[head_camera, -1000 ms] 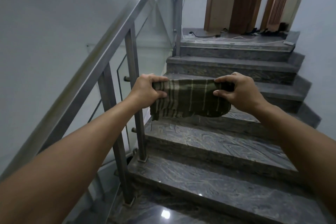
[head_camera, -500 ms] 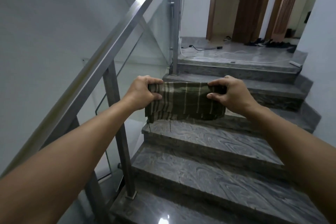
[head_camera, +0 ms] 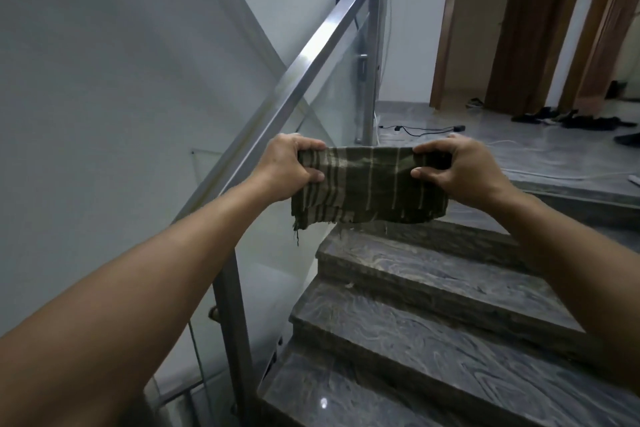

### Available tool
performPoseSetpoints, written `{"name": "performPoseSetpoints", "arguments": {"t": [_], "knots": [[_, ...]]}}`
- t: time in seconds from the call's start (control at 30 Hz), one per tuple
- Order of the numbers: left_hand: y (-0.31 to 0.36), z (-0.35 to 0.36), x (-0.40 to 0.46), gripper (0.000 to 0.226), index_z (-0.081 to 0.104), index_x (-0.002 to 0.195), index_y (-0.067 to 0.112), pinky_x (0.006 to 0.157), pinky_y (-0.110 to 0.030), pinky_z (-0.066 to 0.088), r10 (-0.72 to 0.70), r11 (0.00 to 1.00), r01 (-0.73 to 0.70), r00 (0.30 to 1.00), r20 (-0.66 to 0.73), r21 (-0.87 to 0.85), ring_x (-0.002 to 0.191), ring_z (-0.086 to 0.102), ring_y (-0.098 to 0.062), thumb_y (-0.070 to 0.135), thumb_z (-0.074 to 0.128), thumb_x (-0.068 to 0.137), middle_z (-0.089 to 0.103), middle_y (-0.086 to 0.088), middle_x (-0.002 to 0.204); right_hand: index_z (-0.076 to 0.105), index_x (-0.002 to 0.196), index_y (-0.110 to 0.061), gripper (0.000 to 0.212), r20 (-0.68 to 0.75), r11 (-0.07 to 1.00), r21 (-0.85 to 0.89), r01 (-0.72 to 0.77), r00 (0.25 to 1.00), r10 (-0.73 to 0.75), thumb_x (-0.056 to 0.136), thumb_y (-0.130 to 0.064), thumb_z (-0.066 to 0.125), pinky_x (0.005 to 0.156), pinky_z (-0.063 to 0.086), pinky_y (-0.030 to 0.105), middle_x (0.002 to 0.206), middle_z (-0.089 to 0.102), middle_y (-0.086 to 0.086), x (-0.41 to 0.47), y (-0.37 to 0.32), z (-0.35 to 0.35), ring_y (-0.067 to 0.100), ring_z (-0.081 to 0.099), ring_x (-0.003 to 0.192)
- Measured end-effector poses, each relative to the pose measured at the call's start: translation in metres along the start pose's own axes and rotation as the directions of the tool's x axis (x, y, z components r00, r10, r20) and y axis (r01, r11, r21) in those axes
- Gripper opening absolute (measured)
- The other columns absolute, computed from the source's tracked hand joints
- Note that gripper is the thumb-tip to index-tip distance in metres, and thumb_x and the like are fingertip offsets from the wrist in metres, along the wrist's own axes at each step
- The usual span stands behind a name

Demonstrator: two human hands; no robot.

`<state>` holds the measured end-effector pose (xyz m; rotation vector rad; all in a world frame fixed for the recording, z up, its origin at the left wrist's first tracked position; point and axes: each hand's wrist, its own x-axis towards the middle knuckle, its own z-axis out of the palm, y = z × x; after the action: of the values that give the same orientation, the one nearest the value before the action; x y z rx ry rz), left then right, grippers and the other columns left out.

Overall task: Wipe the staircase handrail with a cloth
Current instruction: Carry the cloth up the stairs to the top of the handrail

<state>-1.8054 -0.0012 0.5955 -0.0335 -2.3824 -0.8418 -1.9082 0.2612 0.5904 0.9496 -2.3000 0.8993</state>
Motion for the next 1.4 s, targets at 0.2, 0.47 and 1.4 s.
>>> {"name": "performPoseSetpoints", "arguments": {"t": [0.2,0.47,1.4], "knots": [[-0.010,-0.023,0.099,0.054,0.064,0.120,0.012,0.093,-0.032,0.053,0.008,0.999,-0.007,1.000,-0.011,0.045,0.102,0.060,-0.018,0.012,0.083,0.070,0.064,-0.002,0.110,0.068,0.112,-0.013,0.041,-0.031,1.000,0.017,-0.002,1.000,0.002,0.073,-0.020,0.079,0.080,0.052,0.033,0.096,0.058,0.005,0.102,0.006,0.002,0.022,0.057,0.089],[-0.007,-0.036,0.192,0.052,0.066,0.118,0.012,0.093,-0.033,0.054,0.015,0.999,-0.013,0.998,-0.060,0.032,0.097,0.061,-0.019,0.010,0.083,0.069,0.064,-0.004,0.107,0.069,0.110,-0.015,0.039,-0.047,1.000,0.010,0.006,0.999,-0.006,0.073,-0.020,0.080,0.081,0.051,0.031,0.097,0.060,0.004,0.196,0.021,-0.013,0.022,0.058,0.090],[0.021,-0.037,0.438,0.054,0.067,0.118,0.011,0.096,-0.022,0.045,-0.262,0.925,0.317,0.932,-0.250,0.211,0.105,0.064,-0.018,0.013,0.085,0.067,0.069,-0.007,0.117,0.069,0.110,-0.025,0.033,0.202,0.987,0.152,0.059,0.975,-0.090,0.080,-0.014,0.073,0.096,0.050,0.043,0.114,0.057,0.000,0.520,0.113,-0.017,0.023,0.054,0.106]]}}
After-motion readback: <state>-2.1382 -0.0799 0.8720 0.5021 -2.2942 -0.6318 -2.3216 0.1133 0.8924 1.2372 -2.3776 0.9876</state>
